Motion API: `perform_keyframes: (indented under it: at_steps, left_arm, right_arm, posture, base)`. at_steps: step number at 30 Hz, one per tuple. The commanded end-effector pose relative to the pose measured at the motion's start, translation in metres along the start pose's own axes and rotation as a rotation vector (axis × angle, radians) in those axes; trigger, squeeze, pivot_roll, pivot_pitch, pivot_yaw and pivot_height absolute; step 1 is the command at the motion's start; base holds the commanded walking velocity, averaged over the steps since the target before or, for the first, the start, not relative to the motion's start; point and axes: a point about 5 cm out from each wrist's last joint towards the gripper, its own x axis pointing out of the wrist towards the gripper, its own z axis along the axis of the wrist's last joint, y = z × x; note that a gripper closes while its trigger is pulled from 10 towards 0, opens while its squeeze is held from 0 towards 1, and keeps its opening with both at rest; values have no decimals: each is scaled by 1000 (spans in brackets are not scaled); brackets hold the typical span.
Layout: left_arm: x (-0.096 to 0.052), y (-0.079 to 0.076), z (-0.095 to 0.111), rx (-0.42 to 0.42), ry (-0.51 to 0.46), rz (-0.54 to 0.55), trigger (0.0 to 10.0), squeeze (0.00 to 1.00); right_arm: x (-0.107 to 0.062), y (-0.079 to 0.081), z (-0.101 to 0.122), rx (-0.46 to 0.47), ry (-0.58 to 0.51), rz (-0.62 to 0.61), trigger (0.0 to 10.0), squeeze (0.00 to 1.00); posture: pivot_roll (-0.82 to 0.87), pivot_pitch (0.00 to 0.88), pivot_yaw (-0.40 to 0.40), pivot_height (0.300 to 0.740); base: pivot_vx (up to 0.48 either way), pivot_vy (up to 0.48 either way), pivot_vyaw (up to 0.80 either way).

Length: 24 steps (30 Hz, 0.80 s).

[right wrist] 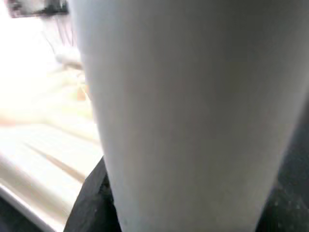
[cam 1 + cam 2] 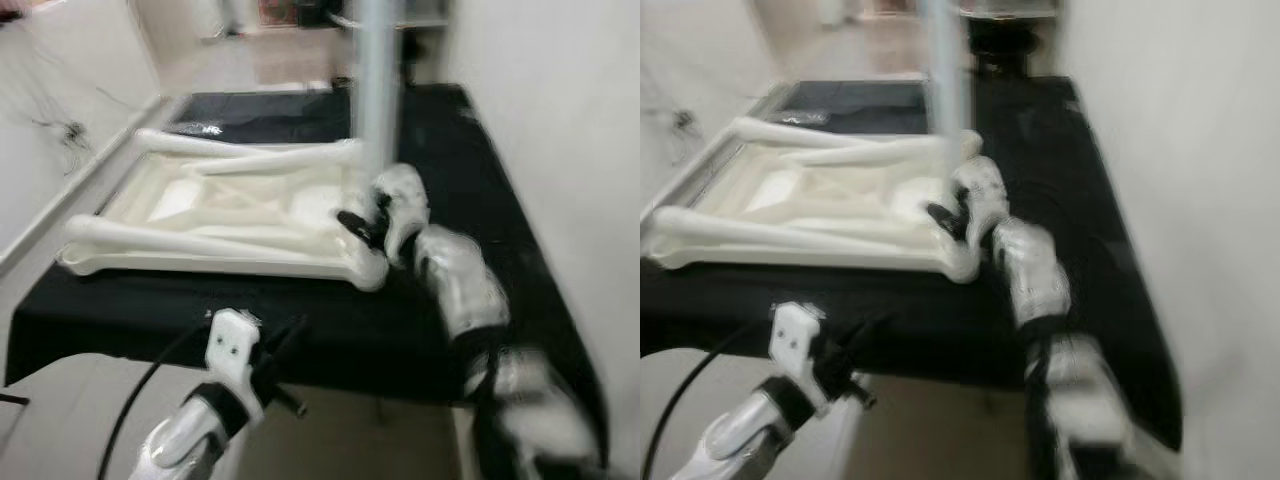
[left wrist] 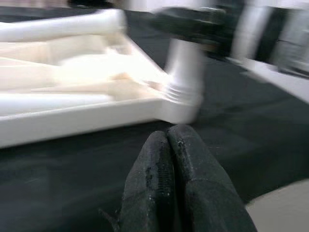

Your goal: Building children table

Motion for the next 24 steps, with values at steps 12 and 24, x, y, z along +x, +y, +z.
perform_keyframes:
  at_steps: [12,24]
  left_arm:
    - [5,6,-2,-2,5,7,10000,0]
    - [5,1,-1,-6,8,-12,10000,0]
  right_arm:
    - [2,6,-17,0,162,-8,10000,1000]
    - [35,7,47,-41,-43,667,10000,0]
  posture:
    - [-77,113,31,740]
    - [-46,121,41,740]
  base:
    - [0,0,0]
    - [0,0,0]
